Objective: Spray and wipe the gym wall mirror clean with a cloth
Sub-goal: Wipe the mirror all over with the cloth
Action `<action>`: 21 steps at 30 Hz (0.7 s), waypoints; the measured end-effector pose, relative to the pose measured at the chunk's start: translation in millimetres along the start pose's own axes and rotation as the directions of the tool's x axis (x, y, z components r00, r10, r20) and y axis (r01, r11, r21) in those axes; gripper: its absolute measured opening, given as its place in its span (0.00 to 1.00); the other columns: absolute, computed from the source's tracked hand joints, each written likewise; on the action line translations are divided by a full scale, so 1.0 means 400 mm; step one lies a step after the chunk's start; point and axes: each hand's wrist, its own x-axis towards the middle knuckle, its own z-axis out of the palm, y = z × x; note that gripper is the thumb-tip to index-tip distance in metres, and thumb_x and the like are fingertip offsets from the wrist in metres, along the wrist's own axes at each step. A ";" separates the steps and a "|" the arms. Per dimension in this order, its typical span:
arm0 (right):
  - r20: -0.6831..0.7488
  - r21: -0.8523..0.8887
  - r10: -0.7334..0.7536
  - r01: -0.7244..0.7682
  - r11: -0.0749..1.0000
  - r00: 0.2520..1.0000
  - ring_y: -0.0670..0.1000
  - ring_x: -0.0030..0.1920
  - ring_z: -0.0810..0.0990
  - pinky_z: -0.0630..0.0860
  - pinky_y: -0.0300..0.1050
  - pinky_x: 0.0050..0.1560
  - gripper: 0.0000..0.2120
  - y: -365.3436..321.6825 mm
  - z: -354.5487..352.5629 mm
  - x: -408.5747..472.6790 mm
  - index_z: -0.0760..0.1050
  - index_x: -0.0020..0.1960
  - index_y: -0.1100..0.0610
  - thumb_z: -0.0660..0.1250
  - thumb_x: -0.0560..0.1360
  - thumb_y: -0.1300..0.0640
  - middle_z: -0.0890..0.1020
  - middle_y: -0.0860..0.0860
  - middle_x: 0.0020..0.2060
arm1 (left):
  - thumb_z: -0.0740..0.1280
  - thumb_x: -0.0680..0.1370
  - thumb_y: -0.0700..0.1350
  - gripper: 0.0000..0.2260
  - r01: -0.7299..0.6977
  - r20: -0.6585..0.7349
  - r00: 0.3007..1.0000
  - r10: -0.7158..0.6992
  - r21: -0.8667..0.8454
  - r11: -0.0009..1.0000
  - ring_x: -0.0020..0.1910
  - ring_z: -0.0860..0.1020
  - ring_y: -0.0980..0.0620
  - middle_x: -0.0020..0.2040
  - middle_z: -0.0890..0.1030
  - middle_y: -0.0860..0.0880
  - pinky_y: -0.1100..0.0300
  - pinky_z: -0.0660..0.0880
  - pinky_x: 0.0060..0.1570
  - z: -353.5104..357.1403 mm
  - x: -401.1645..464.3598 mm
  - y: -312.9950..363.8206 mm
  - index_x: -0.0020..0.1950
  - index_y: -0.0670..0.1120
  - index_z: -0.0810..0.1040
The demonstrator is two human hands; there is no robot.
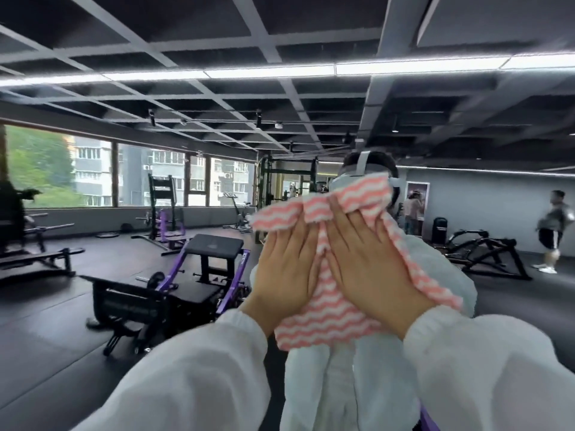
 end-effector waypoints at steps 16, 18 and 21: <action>-0.182 -0.027 0.092 -0.098 0.995 0.979 0.60 0.72 0.64 0.48 0.53 0.71 0.27 -0.121 0.029 0.420 0.61 0.73 0.66 0.47 0.79 0.53 0.64 0.61 0.72 | 0.43 0.82 0.49 0.25 0.044 -0.134 0.990 -0.046 -0.017 0.999 0.75 0.55 0.41 0.75 0.58 0.38 0.50 0.46 0.74 -0.092 0.198 -0.356 0.75 0.38 0.57; -0.156 -0.008 0.094 -0.096 0.995 0.983 0.59 0.73 0.62 0.48 0.55 0.72 0.27 -0.156 0.037 0.439 0.59 0.74 0.65 0.45 0.79 0.52 0.62 0.60 0.73 | 0.41 0.82 0.50 0.26 0.024 -0.121 0.992 -0.025 -0.007 1.000 0.75 0.55 0.40 0.75 0.59 0.38 0.49 0.46 0.74 -0.099 0.182 -0.394 0.75 0.38 0.57; -0.124 0.016 0.102 -0.101 0.995 0.987 0.59 0.74 0.58 0.50 0.58 0.72 0.28 -0.191 0.041 0.463 0.55 0.75 0.64 0.43 0.79 0.52 0.59 0.60 0.75 | 0.47 0.81 0.47 0.24 0.014 -0.121 0.993 -0.014 -0.002 1.000 0.74 0.58 0.39 0.74 0.60 0.37 0.52 0.44 0.73 -0.116 0.170 -0.437 0.75 0.37 0.58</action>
